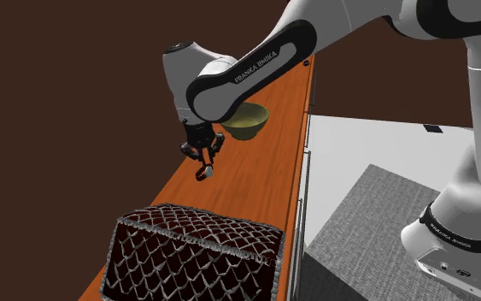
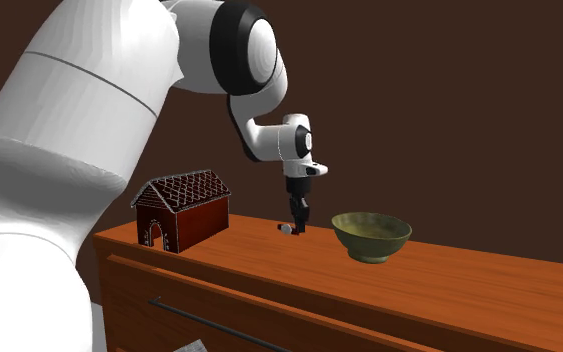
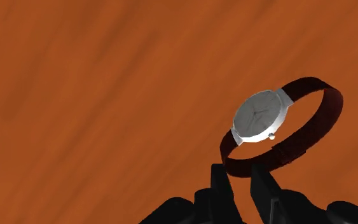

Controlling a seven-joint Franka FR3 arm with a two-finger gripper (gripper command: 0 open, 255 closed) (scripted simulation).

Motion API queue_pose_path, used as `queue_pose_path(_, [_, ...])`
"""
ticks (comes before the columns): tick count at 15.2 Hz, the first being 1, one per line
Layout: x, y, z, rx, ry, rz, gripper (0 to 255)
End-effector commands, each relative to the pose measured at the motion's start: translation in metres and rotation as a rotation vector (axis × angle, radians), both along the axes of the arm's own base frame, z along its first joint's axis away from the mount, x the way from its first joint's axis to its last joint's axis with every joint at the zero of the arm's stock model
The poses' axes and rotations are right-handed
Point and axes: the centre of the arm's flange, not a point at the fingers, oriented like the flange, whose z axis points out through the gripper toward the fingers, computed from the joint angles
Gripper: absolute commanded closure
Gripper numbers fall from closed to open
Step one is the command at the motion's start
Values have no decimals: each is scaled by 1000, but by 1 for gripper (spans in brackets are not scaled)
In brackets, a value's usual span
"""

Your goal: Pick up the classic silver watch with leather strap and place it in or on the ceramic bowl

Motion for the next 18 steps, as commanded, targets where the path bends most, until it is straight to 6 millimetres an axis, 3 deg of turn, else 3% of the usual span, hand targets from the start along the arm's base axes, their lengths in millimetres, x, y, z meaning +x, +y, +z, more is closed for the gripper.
queue_pose_path(1, [-1, 2, -2, 1, 3, 2, 255])
queue_pose_path(7, [-1, 2, -2, 1, 3, 2, 255])
queue_pose_path(8, [-1, 2, -2, 1, 3, 2, 0])
queue_pose_path(18, [-77, 111, 27, -70, 35, -71, 0])
